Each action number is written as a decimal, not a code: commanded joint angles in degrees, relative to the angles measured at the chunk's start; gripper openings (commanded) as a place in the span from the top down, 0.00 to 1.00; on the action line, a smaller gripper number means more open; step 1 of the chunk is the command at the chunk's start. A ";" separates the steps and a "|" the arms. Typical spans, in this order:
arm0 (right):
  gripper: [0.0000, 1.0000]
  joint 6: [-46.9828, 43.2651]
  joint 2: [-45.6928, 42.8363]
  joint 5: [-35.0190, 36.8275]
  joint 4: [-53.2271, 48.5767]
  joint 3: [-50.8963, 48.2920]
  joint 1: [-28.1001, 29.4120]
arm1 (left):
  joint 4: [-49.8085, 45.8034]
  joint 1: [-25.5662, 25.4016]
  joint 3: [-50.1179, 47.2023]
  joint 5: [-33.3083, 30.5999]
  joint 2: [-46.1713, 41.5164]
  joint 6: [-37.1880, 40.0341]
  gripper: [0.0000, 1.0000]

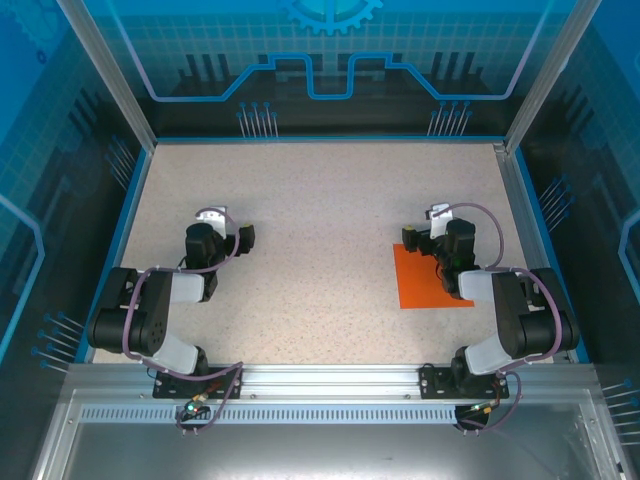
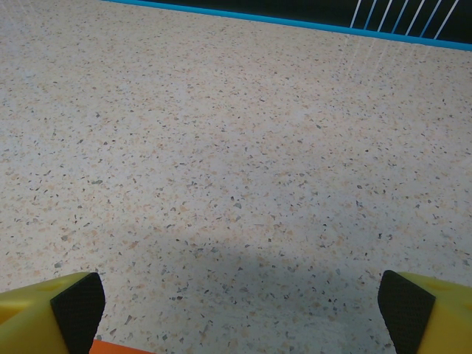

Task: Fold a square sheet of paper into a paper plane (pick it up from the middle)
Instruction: Move the square sheet of paper to the center of the table.

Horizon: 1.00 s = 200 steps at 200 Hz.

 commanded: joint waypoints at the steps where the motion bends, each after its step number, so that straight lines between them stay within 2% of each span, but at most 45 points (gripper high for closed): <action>1: 0.01 0.29 -0.01 -0.72 1.77 0.64 -1.03 | 0.81 0.64 -0.63 1.92 -3.79 0.79 0.02; 22: 0.01 0.23 -0.01 -0.72 1.77 0.65 -1.09 | -11.71 0.64 1.71 2.53 -12.63 -0.47 0.01; 42: 0.01 0.28 0.02 -0.83 1.67 0.68 -1.09 | -18.11 0.70 1.24 2.67 -21.38 -4.35 0.02; 65: 0.01 0.23 -0.01 -0.79 1.68 0.68 -1.08 | -23.47 0.66 0.67 3.07 -29.34 -5.53 0.02; 96: 0.01 0.13 -0.43 -1.19 0.91 1.24 -1.10 | -27.75 0.64 0.64 1.40 -35.94 -8.64 0.01; 106: 0.01 -1.43 -2.79 0.72 -1.66 1.65 0.80 | -28.77 0.64 0.87 1.07 -37.02 -9.65 0.02; 115: 0.01 -2.25 -5.39 2.36 -7.45 3.81 2.24 | -28.78 0.71 0.80 2.09 -37.54 -9.61 0.02; 124: 0.00 -0.14 -7.36 2.16 -17.58 7.60 2.14 | -29.70 0.67 0.93 2.54 -38.28 -10.82 0.02; 142: 0.01 5.19 -8.65 2.42 -34.60 15.09 2.03 | -34.75 0.65 2.54 -1.30 -39.87 -18.58 0.01; 154: 0.01 8.32 -9.89 1.14 -43.03 18.21 2.05 | -36.87 0.71 3.22 -1.30 -40.24 -21.48 0.02; 168: 0.01 14.04 -11.71 -6.46 -49.18 19.89 -0.40 | -41.70 0.72 4.93 -3.06 -40.31 -26.57 0.02; 185: 0.01 22.85 -11.98 -14.59 -55.14 22.02 -3.91 | -44.46 0.73 6.39 -1.69 -40.13 -26.59 0.02; 200: 0.01 28.01 -10.09 -18.23 -61.79 24.09 -6.54 | -45.19 0.73 6.14 -1.85 -40.31 -31.07 0.01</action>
